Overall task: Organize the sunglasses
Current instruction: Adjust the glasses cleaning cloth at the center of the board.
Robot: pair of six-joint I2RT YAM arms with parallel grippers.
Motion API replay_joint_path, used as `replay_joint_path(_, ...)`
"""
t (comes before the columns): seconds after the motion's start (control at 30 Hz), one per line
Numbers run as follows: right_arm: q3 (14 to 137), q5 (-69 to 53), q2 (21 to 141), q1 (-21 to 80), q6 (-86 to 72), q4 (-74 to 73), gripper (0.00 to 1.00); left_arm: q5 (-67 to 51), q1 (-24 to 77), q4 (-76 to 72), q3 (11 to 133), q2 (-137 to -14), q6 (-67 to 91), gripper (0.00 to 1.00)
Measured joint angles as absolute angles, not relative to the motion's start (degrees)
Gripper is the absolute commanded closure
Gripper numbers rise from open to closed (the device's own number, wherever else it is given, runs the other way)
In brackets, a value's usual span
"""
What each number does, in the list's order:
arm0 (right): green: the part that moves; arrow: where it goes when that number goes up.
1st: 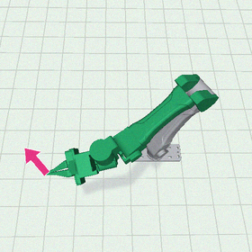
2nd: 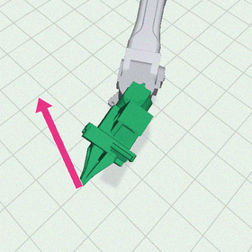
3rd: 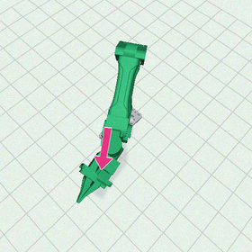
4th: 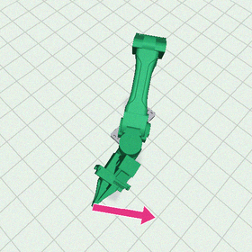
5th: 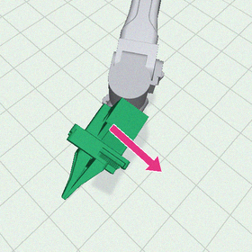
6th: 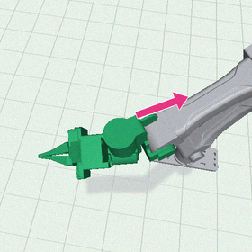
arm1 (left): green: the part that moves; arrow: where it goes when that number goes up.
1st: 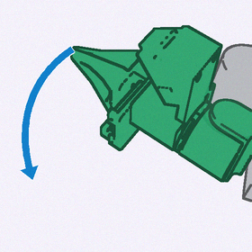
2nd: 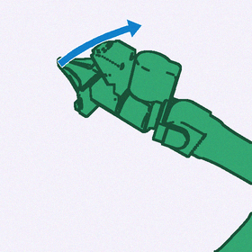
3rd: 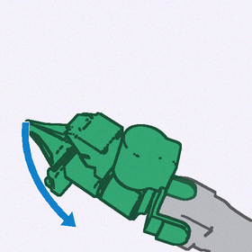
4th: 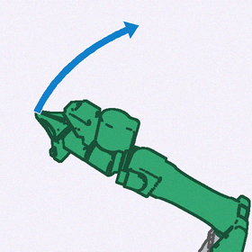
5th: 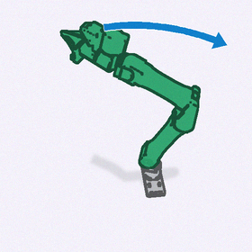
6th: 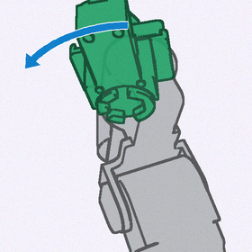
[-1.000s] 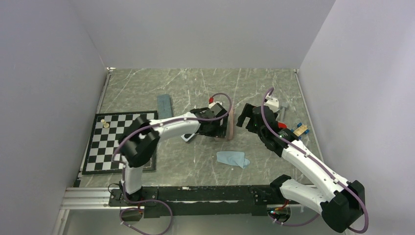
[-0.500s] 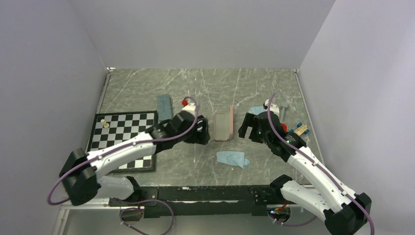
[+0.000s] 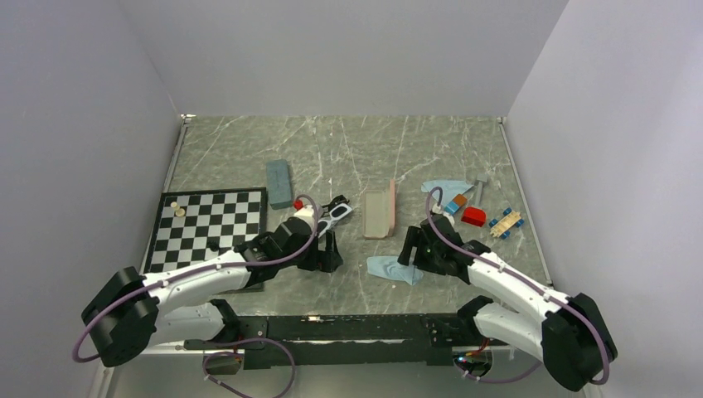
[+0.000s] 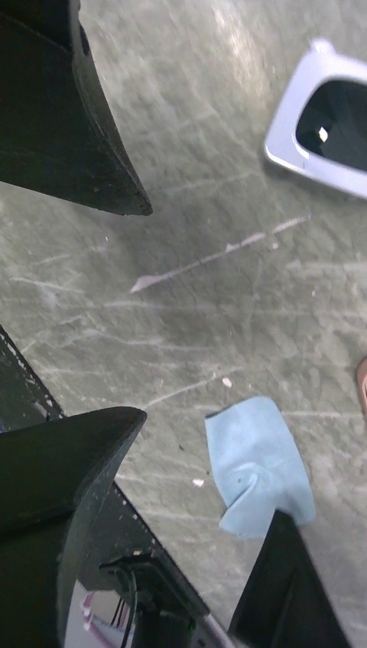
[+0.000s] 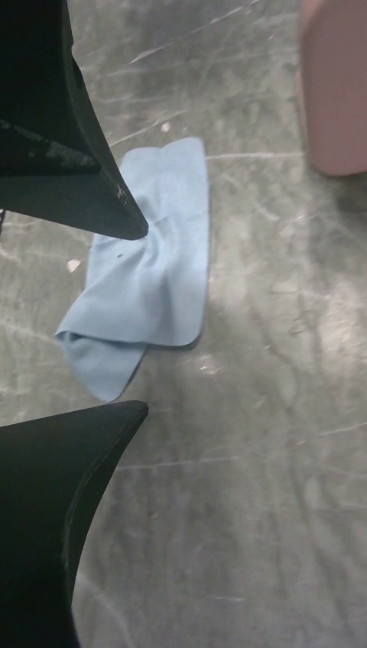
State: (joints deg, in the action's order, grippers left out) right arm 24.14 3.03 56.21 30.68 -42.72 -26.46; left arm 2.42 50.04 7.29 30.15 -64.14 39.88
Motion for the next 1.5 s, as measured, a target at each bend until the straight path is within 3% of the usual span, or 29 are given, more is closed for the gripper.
replay_joint_path(0.13, 24.0, 3.6, 58.9, 30.7, -43.1, -20.4, 0.25, -0.3, 50.0, 3.4, 30.1, -66.1, 40.2, 0.01)
replay_joint_path(0.2, 23.9, 3.6, 59.2, 30.7, -43.1, -19.4, 0.33, -1.0, 50.0, 2.4, 30.1, -67.0, 40.2, 0.01)
replay_joint_path(0.5, 23.8, 2.5, 57.8, 30.9, -42.7, -23.8, 0.47, -3.7, 50.0, 1.1, 30.2, -69.3, 40.3, 0.01)
replay_joint_path(0.97, 23.2, -0.3, 62.0, 33.5, -42.5, -17.1, 0.87, -5.8, 50.0, -0.6, 30.5, -73.2, 40.3, 0.01)
replay_joint_path(1.2, 23.2, 0.6, 59.7, 35.3, -41.5, -17.5, 1.00, -8.1, 49.9, -3.2, 30.5, -73.8, 40.1, 0.01)
replay_joint_path(1.5, 23.3, -0.1, 53.3, 36.1, -39.6, -18.3, 1.00, -12.0, 49.9, -5.3, 34.4, -80.1, 39.4, 0.03)
